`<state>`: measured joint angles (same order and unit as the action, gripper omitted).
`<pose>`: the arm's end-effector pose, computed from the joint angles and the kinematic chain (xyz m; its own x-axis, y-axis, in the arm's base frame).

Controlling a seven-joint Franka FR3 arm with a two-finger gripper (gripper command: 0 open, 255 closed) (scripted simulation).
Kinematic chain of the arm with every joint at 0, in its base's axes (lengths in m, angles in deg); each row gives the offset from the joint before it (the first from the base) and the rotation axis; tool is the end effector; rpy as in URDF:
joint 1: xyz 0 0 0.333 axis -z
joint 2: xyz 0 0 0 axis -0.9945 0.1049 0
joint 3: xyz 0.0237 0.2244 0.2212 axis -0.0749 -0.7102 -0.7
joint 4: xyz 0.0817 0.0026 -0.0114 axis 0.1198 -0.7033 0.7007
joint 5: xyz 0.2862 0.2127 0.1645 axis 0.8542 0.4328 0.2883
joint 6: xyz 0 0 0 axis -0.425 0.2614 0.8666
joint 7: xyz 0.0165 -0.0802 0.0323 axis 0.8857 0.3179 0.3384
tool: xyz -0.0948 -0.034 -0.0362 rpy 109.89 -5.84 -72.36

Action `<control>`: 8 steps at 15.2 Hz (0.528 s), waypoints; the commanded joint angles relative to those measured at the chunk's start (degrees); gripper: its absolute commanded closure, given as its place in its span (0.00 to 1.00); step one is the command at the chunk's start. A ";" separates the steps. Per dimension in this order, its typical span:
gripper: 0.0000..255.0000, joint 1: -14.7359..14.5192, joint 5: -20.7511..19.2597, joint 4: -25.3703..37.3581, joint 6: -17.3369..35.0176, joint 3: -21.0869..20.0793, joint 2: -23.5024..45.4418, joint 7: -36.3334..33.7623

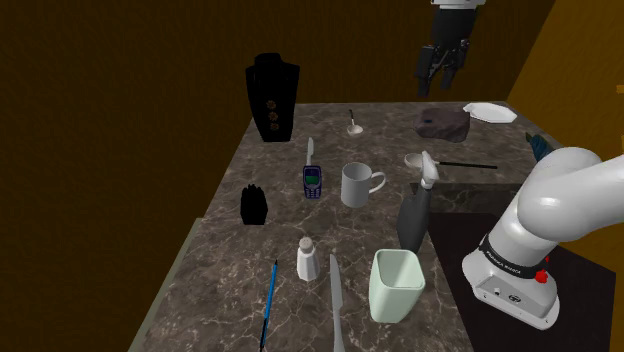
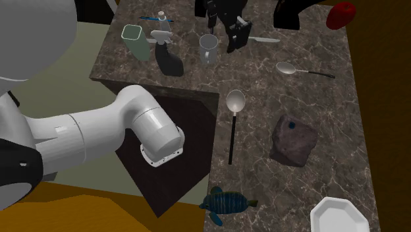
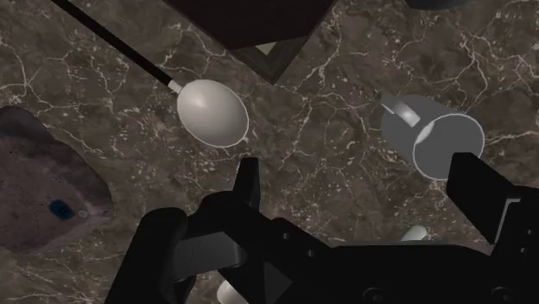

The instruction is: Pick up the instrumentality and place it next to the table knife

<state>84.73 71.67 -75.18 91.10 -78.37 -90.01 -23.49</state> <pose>0.2986 -0.0004 0.6171 0.9906 -0.1299 -0.0438 -0.1325 -0.9892 -0.0630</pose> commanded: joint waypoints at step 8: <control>0.00 -2.20 -7.70 -15.22 6.19 4.95 -8.37 15.48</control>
<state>82.91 65.10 -87.86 95.86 -74.01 -97.30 -10.22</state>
